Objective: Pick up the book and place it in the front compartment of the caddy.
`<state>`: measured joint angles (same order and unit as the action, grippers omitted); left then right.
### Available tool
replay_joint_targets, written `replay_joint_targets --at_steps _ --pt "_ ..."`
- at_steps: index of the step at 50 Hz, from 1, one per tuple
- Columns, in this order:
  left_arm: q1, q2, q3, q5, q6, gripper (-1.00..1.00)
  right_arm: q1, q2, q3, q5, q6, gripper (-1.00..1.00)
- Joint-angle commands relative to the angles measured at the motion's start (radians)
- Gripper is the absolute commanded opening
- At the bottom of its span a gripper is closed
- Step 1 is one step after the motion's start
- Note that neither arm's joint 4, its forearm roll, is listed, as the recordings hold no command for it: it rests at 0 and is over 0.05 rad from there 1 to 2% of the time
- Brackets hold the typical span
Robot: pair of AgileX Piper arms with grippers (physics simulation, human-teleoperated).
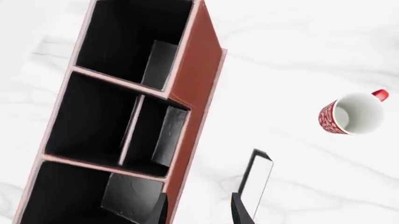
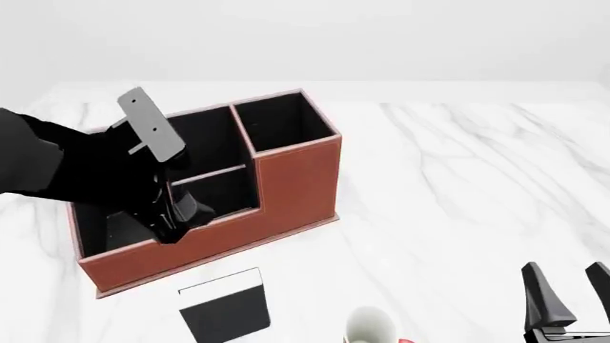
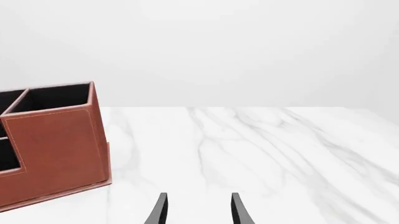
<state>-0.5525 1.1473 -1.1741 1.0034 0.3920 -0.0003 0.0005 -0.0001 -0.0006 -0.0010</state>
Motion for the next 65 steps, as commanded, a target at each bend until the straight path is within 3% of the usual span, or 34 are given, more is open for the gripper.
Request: replay_joint_targets --at_steps 1,3,11,27,29,45,65 --pt "-0.005 0.006 0.038 -0.013 0.017 1.00 0.000 0.000 0.000 0.000 0.000 1.00" --pt "-0.022 0.003 0.030 -0.005 -0.005 1.00 0.000 0.001 0.000 0.000 0.000 1.00" --pt "-0.008 -0.006 0.053 -0.007 0.021 1.00 0.000 0.001 0.000 0.000 0.001 1.00" --pt "-0.087 -0.020 0.093 -0.017 -0.050 1.00 0.000 0.001 0.000 0.000 0.001 1.00" --pt "-0.064 -0.016 0.101 -0.021 -0.027 1.00 0.000 0.001 0.000 0.000 0.001 1.00" --pt "-0.148 -0.008 0.157 -0.054 -0.091 1.00 0.000 0.001 0.000 0.000 0.000 1.00" --pt "-0.183 -0.004 0.207 -0.080 -0.115 1.00 0.000 0.001 0.000 0.000 0.000 1.00"
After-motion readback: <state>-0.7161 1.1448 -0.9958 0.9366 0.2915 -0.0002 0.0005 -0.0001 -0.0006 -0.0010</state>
